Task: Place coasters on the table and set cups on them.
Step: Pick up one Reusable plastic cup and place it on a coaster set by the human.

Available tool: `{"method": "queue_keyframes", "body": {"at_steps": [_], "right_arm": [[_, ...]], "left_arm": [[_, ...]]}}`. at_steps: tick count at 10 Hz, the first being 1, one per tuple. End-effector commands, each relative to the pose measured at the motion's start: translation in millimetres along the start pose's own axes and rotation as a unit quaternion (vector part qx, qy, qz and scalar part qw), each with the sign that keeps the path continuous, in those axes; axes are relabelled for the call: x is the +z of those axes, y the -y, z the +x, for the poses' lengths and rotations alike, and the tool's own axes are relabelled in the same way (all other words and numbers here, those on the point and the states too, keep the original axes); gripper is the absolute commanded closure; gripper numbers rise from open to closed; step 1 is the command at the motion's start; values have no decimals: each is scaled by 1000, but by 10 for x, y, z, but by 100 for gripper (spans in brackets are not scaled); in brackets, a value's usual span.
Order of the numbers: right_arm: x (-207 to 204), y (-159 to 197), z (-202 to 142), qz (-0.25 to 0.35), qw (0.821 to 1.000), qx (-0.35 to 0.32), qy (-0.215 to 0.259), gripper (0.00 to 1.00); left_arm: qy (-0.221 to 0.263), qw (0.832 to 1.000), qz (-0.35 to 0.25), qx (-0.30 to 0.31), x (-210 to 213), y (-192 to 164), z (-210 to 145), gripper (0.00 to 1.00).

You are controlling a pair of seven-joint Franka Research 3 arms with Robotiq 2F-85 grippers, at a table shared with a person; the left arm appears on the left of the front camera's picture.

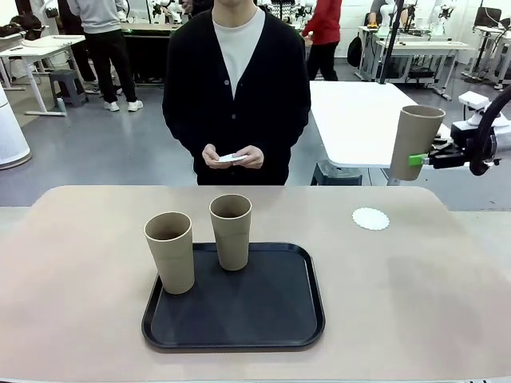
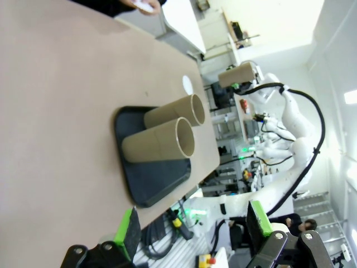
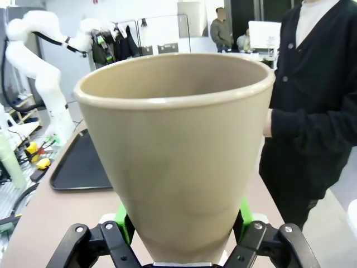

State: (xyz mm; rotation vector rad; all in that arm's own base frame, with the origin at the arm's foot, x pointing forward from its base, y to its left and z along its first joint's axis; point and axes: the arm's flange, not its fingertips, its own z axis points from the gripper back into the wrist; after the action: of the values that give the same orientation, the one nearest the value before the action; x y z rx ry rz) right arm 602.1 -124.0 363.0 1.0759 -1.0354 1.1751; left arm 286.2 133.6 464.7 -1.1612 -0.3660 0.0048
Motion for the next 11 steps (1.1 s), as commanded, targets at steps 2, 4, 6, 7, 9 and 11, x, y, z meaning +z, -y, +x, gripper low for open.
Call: {"method": "queue_keyframes", "body": {"at_steps": [2,4,6,7,9,11], "right_arm": [[-132,130,-205,-6,999,31,-12,19],[-270,80,-393,10,1000,17,-17,19],[-370,60,-535,24,999,11,-23,19],[-400,84,-604,24,999,7,-25,19],[-504,147,-731,21,999,-1,-32,19],[-633,151,-768,25,999,-5,-35,19]], "left_arm": [[3,1000,-4,-4,14,5,-4,0],[3,1000,-4,-4,14,5,-4,0],[3,1000,-4,-4,14,5,-4,0],[3,1000,-4,-4,14,5,-4,0],[3,1000,-4,-4,14,5,-4,0],[3,1000,-4,-4,14,5,-4,0]]}}
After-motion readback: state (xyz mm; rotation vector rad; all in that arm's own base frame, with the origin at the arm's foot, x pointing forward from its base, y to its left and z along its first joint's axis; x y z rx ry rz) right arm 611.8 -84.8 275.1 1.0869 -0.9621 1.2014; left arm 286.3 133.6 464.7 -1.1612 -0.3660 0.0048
